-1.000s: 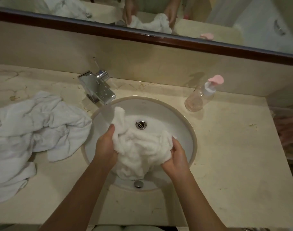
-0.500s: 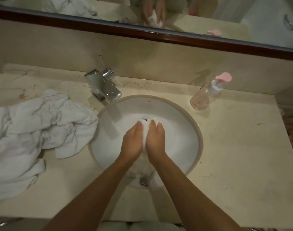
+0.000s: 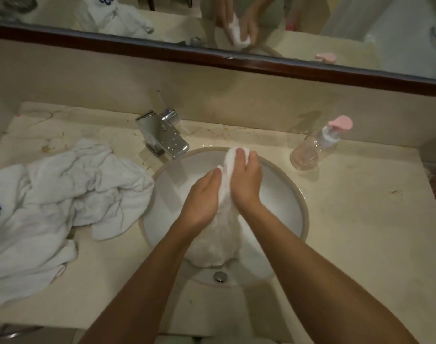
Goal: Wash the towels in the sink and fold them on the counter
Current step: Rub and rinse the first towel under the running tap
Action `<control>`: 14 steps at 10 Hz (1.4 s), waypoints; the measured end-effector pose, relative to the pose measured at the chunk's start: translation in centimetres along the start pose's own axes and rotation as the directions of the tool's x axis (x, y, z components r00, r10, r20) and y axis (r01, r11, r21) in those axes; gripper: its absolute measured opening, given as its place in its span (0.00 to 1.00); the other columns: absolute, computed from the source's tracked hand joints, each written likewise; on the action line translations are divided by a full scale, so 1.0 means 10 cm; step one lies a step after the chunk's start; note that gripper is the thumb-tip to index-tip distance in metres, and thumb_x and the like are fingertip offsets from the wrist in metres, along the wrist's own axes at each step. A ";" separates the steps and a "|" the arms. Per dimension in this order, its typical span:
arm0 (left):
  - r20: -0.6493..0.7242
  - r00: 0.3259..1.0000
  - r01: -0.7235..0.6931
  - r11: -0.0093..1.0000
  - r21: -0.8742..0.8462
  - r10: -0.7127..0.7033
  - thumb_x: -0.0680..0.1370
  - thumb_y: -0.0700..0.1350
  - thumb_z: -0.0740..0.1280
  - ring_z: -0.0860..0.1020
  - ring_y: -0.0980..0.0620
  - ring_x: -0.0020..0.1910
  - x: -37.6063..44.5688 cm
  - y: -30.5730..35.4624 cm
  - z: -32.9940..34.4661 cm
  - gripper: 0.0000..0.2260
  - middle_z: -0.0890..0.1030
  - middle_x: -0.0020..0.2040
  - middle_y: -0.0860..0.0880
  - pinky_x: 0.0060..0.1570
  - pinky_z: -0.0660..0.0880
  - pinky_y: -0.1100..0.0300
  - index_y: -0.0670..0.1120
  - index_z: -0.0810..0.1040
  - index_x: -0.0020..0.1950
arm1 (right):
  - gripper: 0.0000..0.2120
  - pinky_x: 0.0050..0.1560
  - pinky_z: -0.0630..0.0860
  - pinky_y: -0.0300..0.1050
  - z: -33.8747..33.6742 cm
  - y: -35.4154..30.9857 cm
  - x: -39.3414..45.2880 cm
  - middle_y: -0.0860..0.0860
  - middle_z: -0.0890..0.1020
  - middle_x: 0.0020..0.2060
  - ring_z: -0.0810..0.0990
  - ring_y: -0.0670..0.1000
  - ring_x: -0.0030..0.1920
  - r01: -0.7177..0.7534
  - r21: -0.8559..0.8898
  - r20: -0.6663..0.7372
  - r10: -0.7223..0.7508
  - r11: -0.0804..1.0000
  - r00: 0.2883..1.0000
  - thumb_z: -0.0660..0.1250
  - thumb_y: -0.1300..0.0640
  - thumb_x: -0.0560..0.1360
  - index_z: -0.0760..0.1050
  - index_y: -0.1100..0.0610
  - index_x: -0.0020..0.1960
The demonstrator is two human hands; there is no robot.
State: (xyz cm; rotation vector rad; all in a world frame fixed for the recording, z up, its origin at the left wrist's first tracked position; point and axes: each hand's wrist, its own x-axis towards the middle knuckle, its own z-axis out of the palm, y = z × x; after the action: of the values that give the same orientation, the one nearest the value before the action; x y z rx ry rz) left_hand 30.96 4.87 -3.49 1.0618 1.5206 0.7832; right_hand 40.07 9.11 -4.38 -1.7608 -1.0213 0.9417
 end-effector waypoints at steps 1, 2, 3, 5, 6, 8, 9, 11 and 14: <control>0.089 0.990 -0.114 0.992 0.045 0.110 0.85 0.54 0.55 0.70 0.63 0.67 -0.11 -0.03 -0.01 0.18 0.70 0.66 0.63 0.67 0.64 0.63 0.54 0.70 0.73 | 0.11 0.43 0.71 0.42 -0.19 0.06 0.25 0.47 0.74 0.40 0.74 0.47 0.41 -0.111 0.157 -0.016 0.115 0.981 0.993 0.57 0.48 0.84 0.68 0.54 0.48; -0.010 0.999 0.033 0.999 -0.035 -0.033 0.81 0.51 0.62 0.73 0.60 0.58 -0.07 -0.23 -0.28 0.18 0.76 0.61 0.56 0.62 0.67 0.59 0.49 0.74 0.71 | 0.19 0.46 0.77 0.41 -0.52 0.16 0.25 0.48 0.83 0.44 0.83 0.49 0.47 -0.301 0.544 0.103 0.293 0.784 0.951 0.58 0.43 0.83 0.78 0.57 0.54; 0.025 0.984 0.177 0.982 -0.061 -0.176 0.75 0.45 0.63 0.78 0.53 0.47 -0.17 -0.52 -0.50 0.10 0.83 0.53 0.51 0.51 0.76 0.53 0.49 0.81 0.54 | 0.22 0.43 0.76 0.45 -0.84 0.48 -0.03 0.51 0.85 0.37 0.83 0.51 0.41 -0.485 0.400 0.279 0.400 0.778 0.873 0.56 0.42 0.83 0.81 0.56 0.45; 0.134 0.893 0.412 0.901 0.137 -0.429 0.79 0.38 0.63 0.76 0.50 0.42 -0.21 -0.99 -0.40 0.09 0.81 0.40 0.49 0.45 0.71 0.59 0.41 0.80 0.42 | 0.15 0.50 0.75 0.50 -0.91 1.55 -0.31 0.54 0.78 0.41 0.76 0.52 0.40 -0.236 -0.676 0.372 0.599 0.698 0.709 0.62 0.51 0.82 0.80 0.60 0.46; -0.013 0.944 0.326 0.930 0.171 -0.329 0.76 0.51 0.71 0.77 0.45 0.35 -0.08 -1.31 -0.35 0.14 0.79 0.32 0.48 0.40 0.72 0.57 0.45 0.77 0.34 | 0.16 0.51 0.74 0.47 -0.82 1.77 -0.42 0.55 0.72 0.54 0.75 0.56 0.53 -0.247 -0.759 0.294 0.656 0.602 0.695 0.72 0.51 0.75 0.69 0.57 0.54; 0.177 0.840 0.483 0.855 0.188 -0.513 0.56 0.52 0.84 0.75 0.58 0.18 0.11 -1.57 -0.34 0.19 0.74 0.20 0.56 0.20 0.72 0.67 0.48 0.78 0.36 | 0.15 0.47 0.79 0.50 -0.66 1.84 -0.39 0.61 0.83 0.47 0.82 0.59 0.47 -0.780 -0.204 0.376 0.783 0.592 0.496 0.76 0.56 0.73 0.80 0.65 0.53; 0.178 0.647 0.725 0.670 0.157 -0.742 0.70 0.52 0.77 0.80 0.52 0.33 -0.08 -1.24 -0.04 0.13 0.80 0.34 0.52 0.29 0.79 0.61 0.47 0.78 0.45 | 0.34 0.57 0.81 0.57 -0.49 1.87 -0.44 0.60 0.85 0.51 0.84 0.60 0.51 -0.829 -0.142 0.411 0.794 0.541 0.448 0.82 0.43 0.61 0.80 0.63 0.58; 0.260 0.765 0.634 0.758 -0.150 -0.589 0.82 0.38 0.60 0.80 0.38 0.58 -0.05 -1.44 0.04 0.13 0.82 0.58 0.39 0.49 0.81 0.51 0.47 0.77 0.64 | 0.19 0.39 0.79 0.42 -0.22 1.66 -0.47 0.57 0.80 0.49 0.81 0.52 0.45 -0.624 -0.074 0.336 0.608 0.778 0.719 0.75 0.63 0.72 0.70 0.61 0.58; 0.032 0.878 0.430 0.759 -0.489 -0.477 0.79 0.53 0.66 0.84 0.45 0.44 0.11 -1.09 -0.39 0.17 0.84 0.50 0.40 0.42 0.79 0.59 0.42 0.80 0.60 | 0.14 0.51 0.79 0.51 -0.67 0.87 -0.22 0.59 0.82 0.53 0.83 0.59 0.50 -0.595 0.288 0.379 0.482 0.750 0.790 0.70 0.52 0.78 0.76 0.60 0.58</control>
State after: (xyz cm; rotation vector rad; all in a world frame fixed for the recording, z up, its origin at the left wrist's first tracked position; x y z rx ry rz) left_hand 24.77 1.89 -12.84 0.2586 1.4683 0.8106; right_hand 47.40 2.58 -9.82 -1.6190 -0.4073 1.6856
